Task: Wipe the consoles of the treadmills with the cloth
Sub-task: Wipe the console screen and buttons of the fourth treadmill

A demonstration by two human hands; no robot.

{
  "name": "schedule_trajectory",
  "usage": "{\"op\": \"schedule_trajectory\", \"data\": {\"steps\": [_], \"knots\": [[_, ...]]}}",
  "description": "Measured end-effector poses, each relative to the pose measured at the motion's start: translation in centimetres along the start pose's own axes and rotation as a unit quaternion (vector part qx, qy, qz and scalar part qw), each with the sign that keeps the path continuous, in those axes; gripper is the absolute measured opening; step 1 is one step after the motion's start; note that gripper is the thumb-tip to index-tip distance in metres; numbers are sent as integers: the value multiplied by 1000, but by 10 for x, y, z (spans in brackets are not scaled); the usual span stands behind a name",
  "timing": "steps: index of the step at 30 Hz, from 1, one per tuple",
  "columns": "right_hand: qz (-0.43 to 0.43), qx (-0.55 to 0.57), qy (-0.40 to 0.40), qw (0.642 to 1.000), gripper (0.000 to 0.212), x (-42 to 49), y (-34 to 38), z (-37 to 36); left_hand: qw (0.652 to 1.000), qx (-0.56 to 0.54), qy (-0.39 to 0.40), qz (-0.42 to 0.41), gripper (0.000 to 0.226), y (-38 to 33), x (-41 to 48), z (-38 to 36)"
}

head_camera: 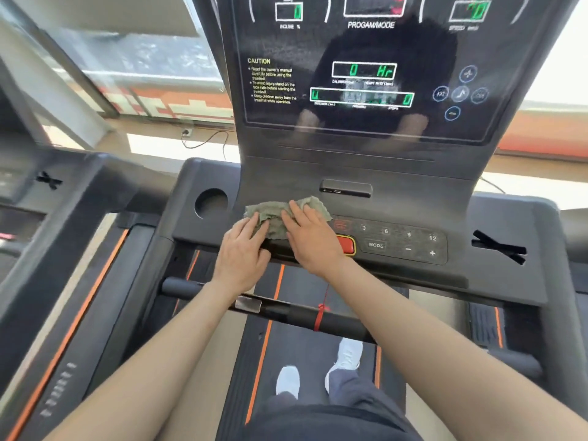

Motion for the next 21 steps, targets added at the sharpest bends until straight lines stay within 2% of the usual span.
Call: {"op": "schedule_trajectory", "data": {"steps": [3,8,13,21], "knots": [[35,-17,-25,999,58,-25,8,-3,1000,-5,-5,1,59,-10,-23,-4],[63,-21,-20,998,75,-56,16,-10,999,-16,-48,20,54,-21,-46,0],[54,-10,-34,998,76,-73,16,-9,996,-47,-57,42,52,-23,-57,-5],[8,-6,-32,999,66,-100,2,-15,987,-122,-101,11,49,-49,-54,-6]]}}
Point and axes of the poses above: each hand's wrist, its own x-axis towards the middle knuckle, its own z-axis out of the back of the hand, y = z × x, the point moved 10 cm from there along x, towards the middle knuckle, and after that the axes turned 9 degrees about -z, right-handed, at the moved point
